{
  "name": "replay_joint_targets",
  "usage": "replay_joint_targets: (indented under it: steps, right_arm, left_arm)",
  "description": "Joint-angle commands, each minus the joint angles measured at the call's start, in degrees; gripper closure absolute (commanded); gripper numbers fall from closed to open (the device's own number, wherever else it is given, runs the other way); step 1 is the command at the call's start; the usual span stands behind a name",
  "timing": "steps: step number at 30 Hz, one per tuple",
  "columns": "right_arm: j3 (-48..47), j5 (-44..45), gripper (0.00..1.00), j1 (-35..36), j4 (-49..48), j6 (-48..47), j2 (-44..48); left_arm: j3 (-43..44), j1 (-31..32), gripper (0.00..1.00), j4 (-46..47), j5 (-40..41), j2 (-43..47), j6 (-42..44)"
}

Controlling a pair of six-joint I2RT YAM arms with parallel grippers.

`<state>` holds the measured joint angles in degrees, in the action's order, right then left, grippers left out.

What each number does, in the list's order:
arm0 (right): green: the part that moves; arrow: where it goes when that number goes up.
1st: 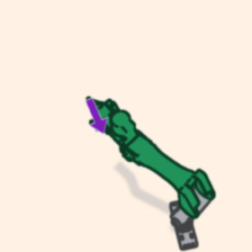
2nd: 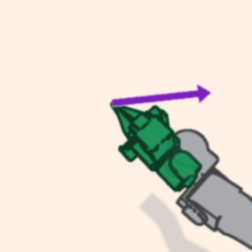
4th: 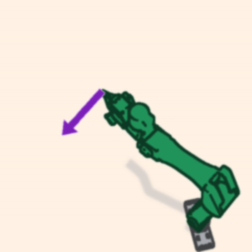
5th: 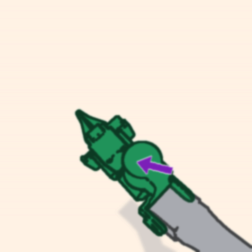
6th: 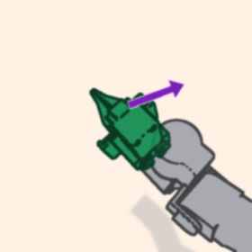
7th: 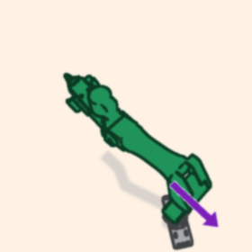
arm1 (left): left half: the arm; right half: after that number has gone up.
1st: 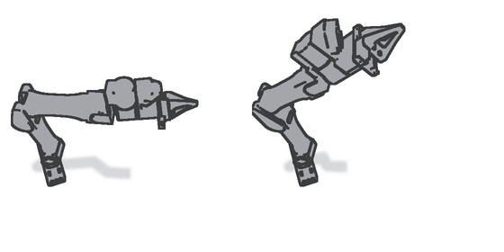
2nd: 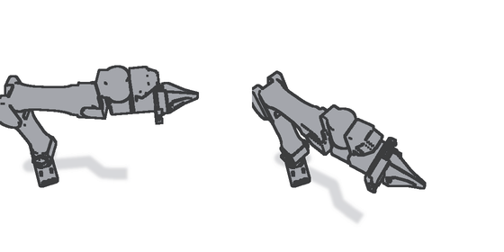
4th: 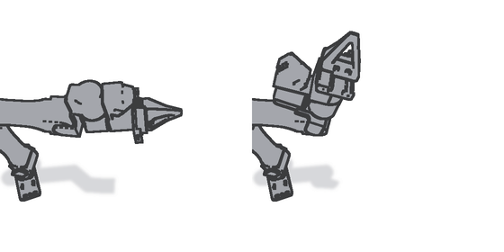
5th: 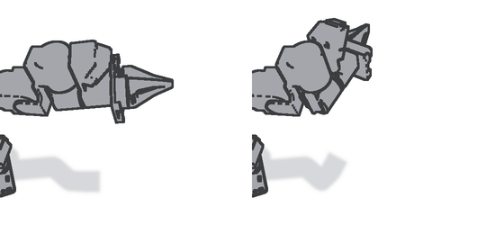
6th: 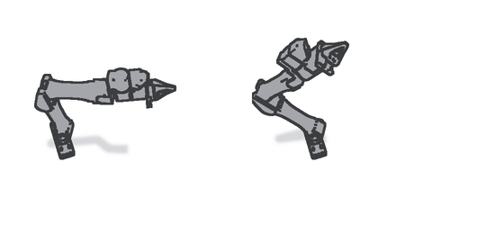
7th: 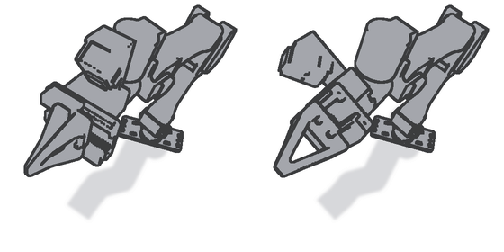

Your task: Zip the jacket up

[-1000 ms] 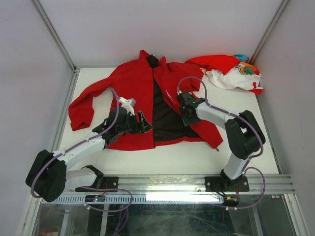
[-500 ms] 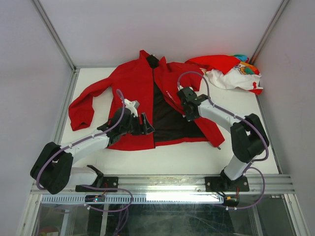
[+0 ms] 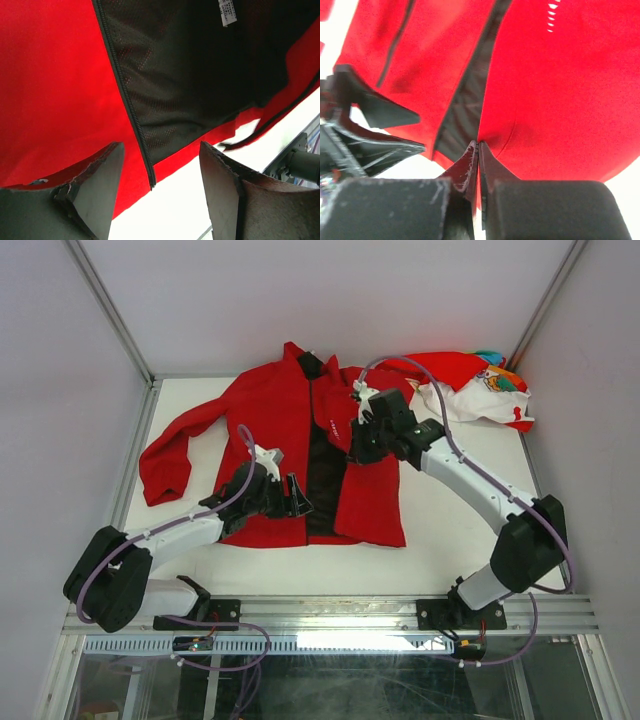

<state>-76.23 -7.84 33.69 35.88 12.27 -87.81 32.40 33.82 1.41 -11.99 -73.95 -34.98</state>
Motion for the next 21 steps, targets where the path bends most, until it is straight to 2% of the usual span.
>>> replay_joint_targets:
  steps: [1, 5, 9, 14, 17, 21]
  right_arm:
    - [2.21, -15.25, 1.0, 0.46, -13.61, 7.71, -1.72]
    - [6.93, -18.05, 1.0, 0.25, -22.74, 12.71, -7.16]
    - [9.97, -14.72, 1.0, -0.94, -26.36, 13.97, -11.63]
    - [9.66, -13.54, 0.82, -1.68, -24.27, 12.87, -14.55]
    - [9.32, -12.1, 0.7, -0.19, -21.79, 11.9, -12.86]
    - [7.84, -0.83, 0.54, 5.56, -13.49, 9.21, -9.03]
  left_arm:
    - [-0.64, 0.5, 0.37, 3.39, 0.38, 1.32, 0.76]
    - [-1.86, 0.52, 0.38, 3.24, 0.6, 3.96, 0.32]
    - [-2.66, 0.52, 0.38, 2.83, 0.19, 6.03, -0.12]
    - [-2.32, 0.54, 0.38, 2.87, -1.28, 5.78, -0.46]
    - [-1.82, 0.71, 0.39, 3.29, -2.46, 5.07, -0.8]
    - [-1.94, 0.85, 0.39, 3.68, -2.23, 5.32, -0.97]
